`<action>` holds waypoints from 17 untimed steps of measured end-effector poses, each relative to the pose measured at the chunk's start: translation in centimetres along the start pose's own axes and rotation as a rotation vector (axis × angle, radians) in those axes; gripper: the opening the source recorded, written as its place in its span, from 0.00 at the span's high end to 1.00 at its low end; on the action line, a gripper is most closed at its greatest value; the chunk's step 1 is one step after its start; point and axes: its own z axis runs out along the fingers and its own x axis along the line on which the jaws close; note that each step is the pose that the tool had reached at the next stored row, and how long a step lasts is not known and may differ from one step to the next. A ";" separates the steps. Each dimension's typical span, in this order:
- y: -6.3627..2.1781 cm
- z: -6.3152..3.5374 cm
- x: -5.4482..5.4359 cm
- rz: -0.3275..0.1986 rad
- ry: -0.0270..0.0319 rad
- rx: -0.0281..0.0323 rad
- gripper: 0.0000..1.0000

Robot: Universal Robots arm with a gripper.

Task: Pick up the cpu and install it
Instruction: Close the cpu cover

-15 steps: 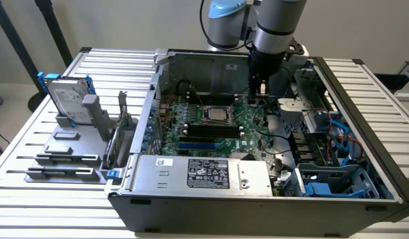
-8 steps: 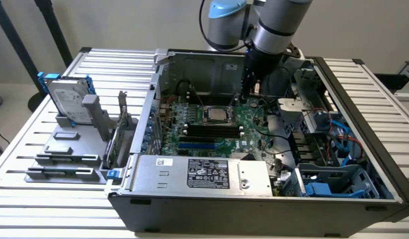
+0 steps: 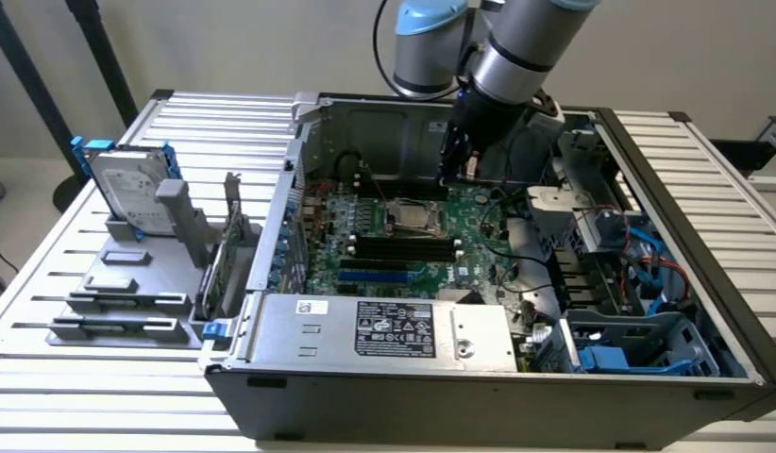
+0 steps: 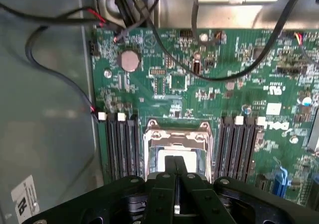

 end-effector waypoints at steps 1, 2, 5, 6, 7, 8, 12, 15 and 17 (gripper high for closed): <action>-0.11 0.06 0.0 0.001 -0.0001 0.0087 0.89; -0.23 0.11 -0.1 0.002 -0.0001 0.0178 0.89; -0.56 0.28 -0.2 0.005 -0.0005 0.0469 0.89; -0.67 0.34 -0.2 0.006 -0.0005 0.0578 0.89; -0.79 0.39 -0.2 0.007 -0.0006 0.0688 0.89; -0.92 0.45 -0.2 0.008 -0.0006 0.0797 0.89; -1.53 0.78 -0.3 0.012 -0.0007 0.1206 0.89; -1.97 1.15 -0.4 0.014 -0.0009 0.1383 0.89; -2.27 1.47 -0.4 0.015 -0.0008 0.1456 0.89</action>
